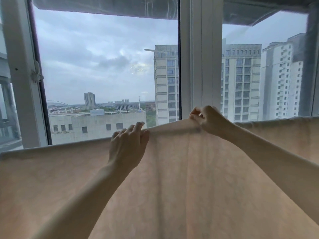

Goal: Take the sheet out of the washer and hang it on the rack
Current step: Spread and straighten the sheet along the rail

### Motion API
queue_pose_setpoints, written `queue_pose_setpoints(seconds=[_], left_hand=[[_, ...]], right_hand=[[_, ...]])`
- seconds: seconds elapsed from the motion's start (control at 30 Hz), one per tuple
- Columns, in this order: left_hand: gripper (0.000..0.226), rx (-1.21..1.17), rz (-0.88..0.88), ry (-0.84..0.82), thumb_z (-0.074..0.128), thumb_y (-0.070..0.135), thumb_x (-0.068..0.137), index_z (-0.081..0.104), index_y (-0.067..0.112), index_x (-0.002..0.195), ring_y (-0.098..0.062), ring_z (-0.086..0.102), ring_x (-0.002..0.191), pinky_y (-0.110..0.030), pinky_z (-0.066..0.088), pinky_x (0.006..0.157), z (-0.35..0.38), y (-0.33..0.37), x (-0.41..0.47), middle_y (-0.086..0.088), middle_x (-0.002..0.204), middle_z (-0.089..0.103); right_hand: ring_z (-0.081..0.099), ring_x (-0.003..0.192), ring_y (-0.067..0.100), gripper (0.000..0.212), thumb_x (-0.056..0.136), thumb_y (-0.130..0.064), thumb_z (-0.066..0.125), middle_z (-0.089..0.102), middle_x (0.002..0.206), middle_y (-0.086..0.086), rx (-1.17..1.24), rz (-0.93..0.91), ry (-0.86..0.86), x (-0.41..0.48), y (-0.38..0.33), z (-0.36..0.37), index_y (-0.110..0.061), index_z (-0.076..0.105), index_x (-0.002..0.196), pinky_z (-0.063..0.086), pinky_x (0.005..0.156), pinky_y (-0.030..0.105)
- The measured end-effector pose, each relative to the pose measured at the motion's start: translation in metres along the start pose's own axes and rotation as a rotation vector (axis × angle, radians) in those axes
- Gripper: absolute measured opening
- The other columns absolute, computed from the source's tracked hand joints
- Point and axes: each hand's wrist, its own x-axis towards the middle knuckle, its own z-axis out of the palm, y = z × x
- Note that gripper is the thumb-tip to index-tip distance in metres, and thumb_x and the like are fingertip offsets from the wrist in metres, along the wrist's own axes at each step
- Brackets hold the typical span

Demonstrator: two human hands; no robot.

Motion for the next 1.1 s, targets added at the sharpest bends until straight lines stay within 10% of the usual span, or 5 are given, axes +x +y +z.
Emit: queue_pose_setpoints(seconds=[0.17,0.37,0.67,1.1], left_hand=[[0.029,-0.023,0.143,0.117,0.057,0.009,0.090,0.060,0.013,0.119,-0.028,0.064,0.096,-0.041,0.047,0.086,0.011,0.013,0.001,-0.005,0.110,0.068],[0.046,0.091,0.418,0.165,0.045,0.015,0.082,0.060,0.012,0.126,-0.027,0.057,0.114,-0.050,0.041,0.102,0.044,0.045,-0.011,-0.003,0.127,0.061],[0.038,0.111,0.361,0.242,0.057,0.025,0.085,0.063,0.017,0.122,-0.027,0.061,0.091,-0.044,0.045,0.089,0.067,0.080,0.001,0.000,0.110,0.067],[0.020,-0.043,0.254,0.433,0.058,0.021,0.091,0.075,0.018,0.102,-0.015,0.065,0.084,-0.036,0.047,0.084,0.104,0.149,0.017,0.009,0.096,0.073]], right_hand=[[0.063,0.078,0.014,0.014,0.096,-0.020,0.055,0.063,0.077,-0.006,-0.055,0.086,-0.109,-0.005,0.004,0.015,-0.015,0.066,0.091,0.049,0.071,0.026],[0.054,0.068,0.003,0.015,0.098,-0.018,0.053,0.056,0.071,-0.012,-0.048,0.110,-0.157,-0.001,0.006,0.005,-0.016,0.063,0.087,0.037,0.058,0.015],[0.052,0.043,0.011,0.028,0.102,-0.029,0.036,0.054,0.053,-0.002,-0.281,0.032,-0.090,-0.038,0.044,-0.016,-0.026,0.041,0.075,0.039,0.045,0.024],[0.045,0.058,0.002,0.028,0.100,-0.047,0.022,0.045,0.067,-0.013,-0.433,-0.167,-0.133,-0.055,0.113,-0.062,-0.033,0.036,0.081,0.037,0.060,0.025]])
